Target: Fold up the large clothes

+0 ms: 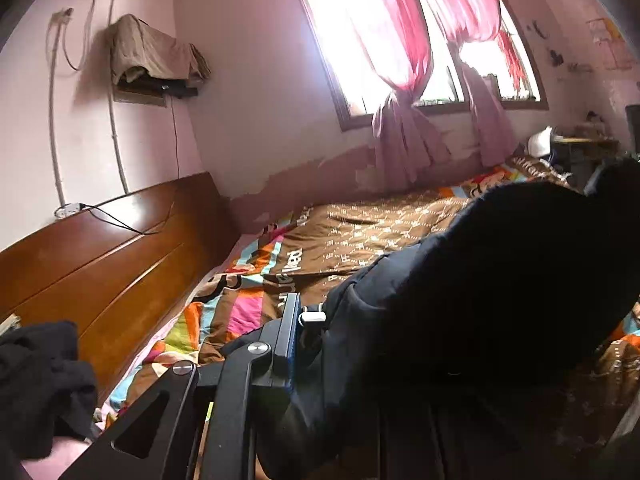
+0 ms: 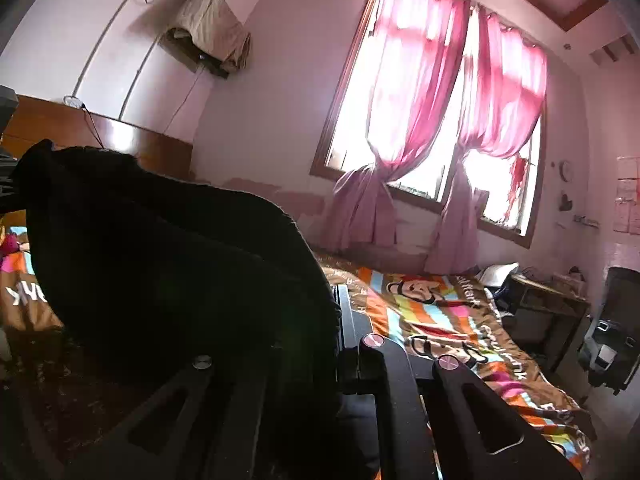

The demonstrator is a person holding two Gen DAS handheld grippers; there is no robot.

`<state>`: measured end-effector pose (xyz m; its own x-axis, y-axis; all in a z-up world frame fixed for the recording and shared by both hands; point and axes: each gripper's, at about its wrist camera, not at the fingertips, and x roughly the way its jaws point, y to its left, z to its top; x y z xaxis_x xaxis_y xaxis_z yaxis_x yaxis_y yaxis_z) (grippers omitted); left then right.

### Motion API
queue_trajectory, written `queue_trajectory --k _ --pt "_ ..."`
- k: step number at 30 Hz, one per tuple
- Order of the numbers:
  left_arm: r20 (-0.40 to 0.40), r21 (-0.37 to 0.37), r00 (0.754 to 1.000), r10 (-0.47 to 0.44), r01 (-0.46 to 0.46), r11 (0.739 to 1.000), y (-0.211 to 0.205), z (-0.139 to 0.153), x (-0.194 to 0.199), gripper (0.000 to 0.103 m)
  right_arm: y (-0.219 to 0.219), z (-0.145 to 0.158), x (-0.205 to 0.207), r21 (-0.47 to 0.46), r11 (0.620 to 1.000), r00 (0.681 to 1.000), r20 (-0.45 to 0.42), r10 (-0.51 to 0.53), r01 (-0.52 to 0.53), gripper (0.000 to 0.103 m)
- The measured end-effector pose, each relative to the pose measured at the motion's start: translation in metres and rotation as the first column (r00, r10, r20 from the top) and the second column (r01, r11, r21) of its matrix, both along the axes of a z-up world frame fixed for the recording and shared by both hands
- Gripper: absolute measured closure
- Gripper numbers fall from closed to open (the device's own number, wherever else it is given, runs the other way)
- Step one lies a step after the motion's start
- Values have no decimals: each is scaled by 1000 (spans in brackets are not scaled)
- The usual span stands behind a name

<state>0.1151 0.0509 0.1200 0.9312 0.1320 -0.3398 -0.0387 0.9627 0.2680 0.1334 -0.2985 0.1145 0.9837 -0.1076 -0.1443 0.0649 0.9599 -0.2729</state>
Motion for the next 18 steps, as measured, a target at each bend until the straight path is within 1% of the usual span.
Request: queue_trajectory --k 5,9,11,15,18 --pt "-88 -9 996 30 -31 999 2 -19 67 88 4 -13 70 -34 999 999 -52 10 -11 97" --pt "-154 -10 987 43 -45 999 3 -44 125 88 4 -33 139 -38 999 995 -97 20 -24 97" --pt "-171 -2 984 46 -47 999 1 -56 145 88 5 -45 167 -34 999 993 -118 18 -22 97" --pt "-212 8 976 45 -44 999 -3 -78 187 87 5 -70 216 -22 1000 985 -173 3 -7 96" --pt "-266 -23 963 34 -42 999 -5 -95 215 87 2 -89 241 -3 1000 976 -219 -14 13 96"
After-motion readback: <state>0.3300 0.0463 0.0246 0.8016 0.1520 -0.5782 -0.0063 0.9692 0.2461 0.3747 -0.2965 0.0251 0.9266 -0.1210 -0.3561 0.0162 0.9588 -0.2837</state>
